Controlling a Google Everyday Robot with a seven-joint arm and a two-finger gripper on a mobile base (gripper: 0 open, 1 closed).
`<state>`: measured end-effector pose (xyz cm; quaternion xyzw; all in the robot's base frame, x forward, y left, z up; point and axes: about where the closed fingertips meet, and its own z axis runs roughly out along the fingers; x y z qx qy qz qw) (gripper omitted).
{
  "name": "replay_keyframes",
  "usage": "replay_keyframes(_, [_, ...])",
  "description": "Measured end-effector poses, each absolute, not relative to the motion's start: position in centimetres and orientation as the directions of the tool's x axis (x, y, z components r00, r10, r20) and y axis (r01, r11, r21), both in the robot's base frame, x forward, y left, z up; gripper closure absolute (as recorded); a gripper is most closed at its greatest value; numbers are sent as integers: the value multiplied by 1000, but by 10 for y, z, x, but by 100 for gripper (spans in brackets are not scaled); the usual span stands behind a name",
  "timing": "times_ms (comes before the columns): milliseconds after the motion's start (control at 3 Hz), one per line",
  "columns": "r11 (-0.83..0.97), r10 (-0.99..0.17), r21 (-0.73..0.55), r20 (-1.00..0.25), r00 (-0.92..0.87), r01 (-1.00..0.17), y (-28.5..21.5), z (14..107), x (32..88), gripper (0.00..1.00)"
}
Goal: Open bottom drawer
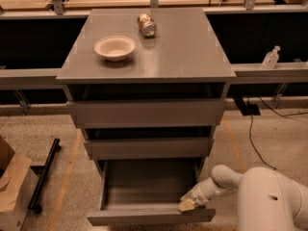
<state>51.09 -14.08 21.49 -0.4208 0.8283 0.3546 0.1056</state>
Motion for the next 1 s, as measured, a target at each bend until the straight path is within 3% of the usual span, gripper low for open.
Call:
replay_keyframes(333, [450,-619,443,-472,-628,-776,-152,252,504,15])
replay_keyframes(667, [476,-649,366,-467,-601,-799,-157,289,496,0])
replay_keyframes(1000, [469,-656,368,-464,-596,-803,-154,292,490,0])
